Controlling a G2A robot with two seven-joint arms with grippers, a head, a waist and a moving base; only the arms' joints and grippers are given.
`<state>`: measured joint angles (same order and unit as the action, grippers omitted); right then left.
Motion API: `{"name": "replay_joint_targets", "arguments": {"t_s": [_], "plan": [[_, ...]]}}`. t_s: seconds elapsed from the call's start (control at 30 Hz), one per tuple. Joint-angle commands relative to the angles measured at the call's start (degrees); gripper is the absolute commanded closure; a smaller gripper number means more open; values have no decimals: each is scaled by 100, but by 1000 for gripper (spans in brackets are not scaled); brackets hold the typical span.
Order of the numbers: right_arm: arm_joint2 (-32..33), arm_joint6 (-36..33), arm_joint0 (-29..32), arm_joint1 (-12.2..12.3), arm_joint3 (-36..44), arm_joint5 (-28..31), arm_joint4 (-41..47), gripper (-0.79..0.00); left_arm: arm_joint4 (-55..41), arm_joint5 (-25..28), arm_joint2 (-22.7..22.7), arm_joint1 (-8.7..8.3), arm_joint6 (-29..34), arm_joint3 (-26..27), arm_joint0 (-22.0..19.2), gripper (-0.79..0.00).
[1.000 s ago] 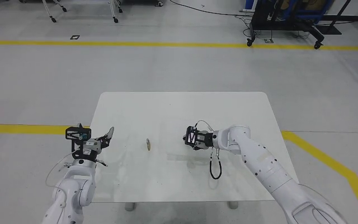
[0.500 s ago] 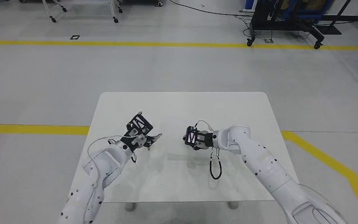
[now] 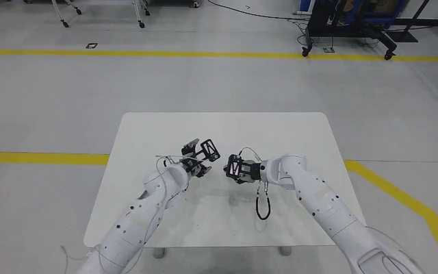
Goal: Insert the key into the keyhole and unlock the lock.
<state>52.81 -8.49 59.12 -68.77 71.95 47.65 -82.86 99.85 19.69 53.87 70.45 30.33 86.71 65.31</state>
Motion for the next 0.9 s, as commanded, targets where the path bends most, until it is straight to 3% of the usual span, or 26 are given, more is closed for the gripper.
{"name": "replay_joint_targets", "arguments": {"t_s": [0.0,0.3,0.57,0.63,0.87], "plan": [[64,125,48,27,33,-10,-33,0,-39,-37,-68,31,59,-132,-35,-785],[419,993,254,145,30,91,64,0,51,-160,-357,176,514,-497,-302,-785],[869,1863,419,264,-268,514,530,0,229,-432,-480,274,485,-718,-448,-785],[922,1916,428,282,-308,610,570,0,96,-678,-318,272,302,-603,-413,-785],[922,1916,428,282,-308,610,570,0,96,-678,-318,272,302,-603,-413,-785]]}}
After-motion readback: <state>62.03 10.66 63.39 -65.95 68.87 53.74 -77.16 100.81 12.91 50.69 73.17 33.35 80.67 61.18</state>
